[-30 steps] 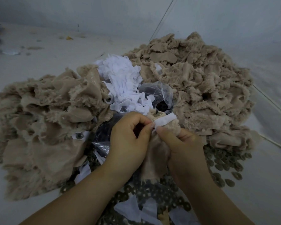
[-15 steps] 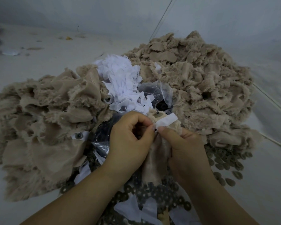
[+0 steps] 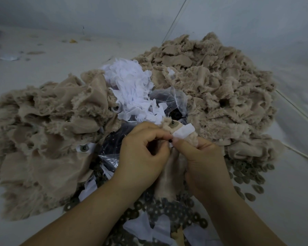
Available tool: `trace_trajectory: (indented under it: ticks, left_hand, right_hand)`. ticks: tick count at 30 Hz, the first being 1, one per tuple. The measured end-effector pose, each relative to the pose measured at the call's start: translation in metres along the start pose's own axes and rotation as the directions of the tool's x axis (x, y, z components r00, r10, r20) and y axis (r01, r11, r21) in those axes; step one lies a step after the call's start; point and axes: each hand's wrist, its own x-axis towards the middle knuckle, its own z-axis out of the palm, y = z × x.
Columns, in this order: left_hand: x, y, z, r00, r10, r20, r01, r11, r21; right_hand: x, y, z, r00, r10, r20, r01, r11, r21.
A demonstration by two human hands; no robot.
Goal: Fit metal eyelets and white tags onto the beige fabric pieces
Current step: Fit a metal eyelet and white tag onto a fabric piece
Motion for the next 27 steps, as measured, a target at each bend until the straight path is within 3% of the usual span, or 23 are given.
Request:
trace_trajectory:
  ticks: [3,5,8,11,19,23,27]
  left_hand:
    - [0.000,0.001,0.000,0.995,-0.098,-0.023,0.096,0.993,-0.075]
    - [-0.001,0.003,0.000,0.995,-0.087,-0.041,0.085,0.995,-0.050]
    - [0.000,0.006,-0.003,0.995,0.087,-0.054,-0.081,0.992,0.099]
    - [0.000,0.002,-0.007,0.943,0.330,0.049,-0.333,0.917,0.220]
    - [0.004,-0.006,-0.011,0.909,0.365,0.202,-0.395,0.909,0.135]
    - [0.007,-0.009,-0.017,0.915,0.340,0.216,-0.368,0.924,0.102]
    - [0.008,-0.011,-0.018,0.881,0.383,0.277,-0.424,0.899,0.108]
  right_hand:
    - [0.000,-0.002,0.000,0.999,-0.054,-0.006,0.054,0.999,-0.006]
    - [0.000,-0.006,0.001,1.000,-0.028,-0.014,0.028,0.999,0.030]
    - [0.002,-0.010,-0.002,0.998,0.026,-0.050,-0.023,0.999,0.046]
    - [0.001,-0.013,-0.004,1.000,-0.010,-0.001,0.010,1.000,0.022]
    - [0.001,-0.022,-0.008,0.994,0.076,0.078,-0.085,0.988,0.128]
    - [-0.005,-0.029,-0.011,0.994,0.029,0.101,-0.020,0.996,-0.086]
    - [-0.011,-0.047,-0.023,0.995,-0.079,0.069,0.101,0.891,-0.443]
